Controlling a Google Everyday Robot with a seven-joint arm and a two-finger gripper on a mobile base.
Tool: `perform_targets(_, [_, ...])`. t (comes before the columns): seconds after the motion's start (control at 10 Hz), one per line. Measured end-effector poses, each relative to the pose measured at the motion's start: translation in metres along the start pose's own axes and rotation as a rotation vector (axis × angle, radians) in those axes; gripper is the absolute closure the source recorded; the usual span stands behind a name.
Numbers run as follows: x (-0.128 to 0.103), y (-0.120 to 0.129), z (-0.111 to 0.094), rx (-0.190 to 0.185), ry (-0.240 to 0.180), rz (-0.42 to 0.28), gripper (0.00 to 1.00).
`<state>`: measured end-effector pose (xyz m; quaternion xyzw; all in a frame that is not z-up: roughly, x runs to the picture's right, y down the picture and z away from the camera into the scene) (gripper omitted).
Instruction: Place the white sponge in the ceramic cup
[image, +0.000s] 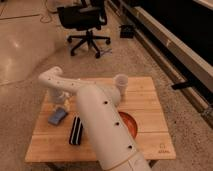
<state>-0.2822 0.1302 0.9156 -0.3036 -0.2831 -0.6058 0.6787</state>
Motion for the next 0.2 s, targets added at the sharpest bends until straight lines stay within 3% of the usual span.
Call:
perform_targets(0.1, [0.0001,0.0003,0.0002,0.004,-0.001,0.001,0.6])
perform_targets(0.2, [-0.0006,-0.0004,-0.0006,0.002,0.0,-0.001,0.69])
